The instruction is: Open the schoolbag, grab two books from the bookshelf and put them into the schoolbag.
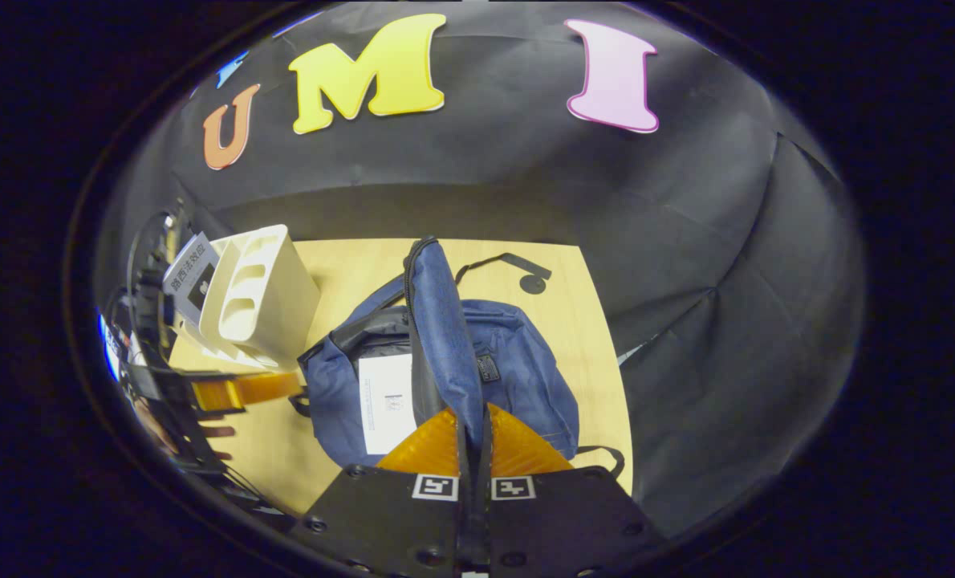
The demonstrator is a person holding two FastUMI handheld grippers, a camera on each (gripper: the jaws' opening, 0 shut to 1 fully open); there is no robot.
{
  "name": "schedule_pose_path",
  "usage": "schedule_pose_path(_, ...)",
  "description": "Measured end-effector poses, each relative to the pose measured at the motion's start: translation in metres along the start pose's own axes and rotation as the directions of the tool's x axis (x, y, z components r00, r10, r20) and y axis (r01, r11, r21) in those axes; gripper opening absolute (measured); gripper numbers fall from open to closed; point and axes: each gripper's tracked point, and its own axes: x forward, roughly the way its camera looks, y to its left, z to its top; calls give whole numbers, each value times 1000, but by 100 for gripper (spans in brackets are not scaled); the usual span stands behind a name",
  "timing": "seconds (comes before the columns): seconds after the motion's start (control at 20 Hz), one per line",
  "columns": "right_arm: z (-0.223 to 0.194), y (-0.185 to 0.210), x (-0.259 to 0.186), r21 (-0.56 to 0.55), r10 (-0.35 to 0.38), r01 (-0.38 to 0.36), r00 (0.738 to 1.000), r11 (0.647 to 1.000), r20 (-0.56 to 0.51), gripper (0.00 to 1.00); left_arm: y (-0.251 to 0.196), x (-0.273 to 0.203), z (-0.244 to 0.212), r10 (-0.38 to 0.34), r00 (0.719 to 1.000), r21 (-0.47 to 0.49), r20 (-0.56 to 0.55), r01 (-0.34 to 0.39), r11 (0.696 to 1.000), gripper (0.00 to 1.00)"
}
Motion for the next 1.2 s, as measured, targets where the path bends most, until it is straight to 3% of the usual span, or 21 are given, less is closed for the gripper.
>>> schedule_pose_path(0.2,-1,10,-5,1,-1,1,1000,1000,9,0,34,-57,36,89,991,87,101,-98,991,97)
schedule_pose_path(0.4,-5,19,-7,-1,1,-1,1000,1000,12,4,84,-109,55,190,973,141,132,-208,968,97)
schedule_pose_path(0.7,-6,26,-9,11,0,0,1000,1000,13,0,169,-168,103,332,925,139,187,-359,923,97)
schedule_pose_path(1.2,-12,27,-13,24,-20,20,1000,1000,-6,1,250,-179,170,361,927,111,101,-371,922,98)
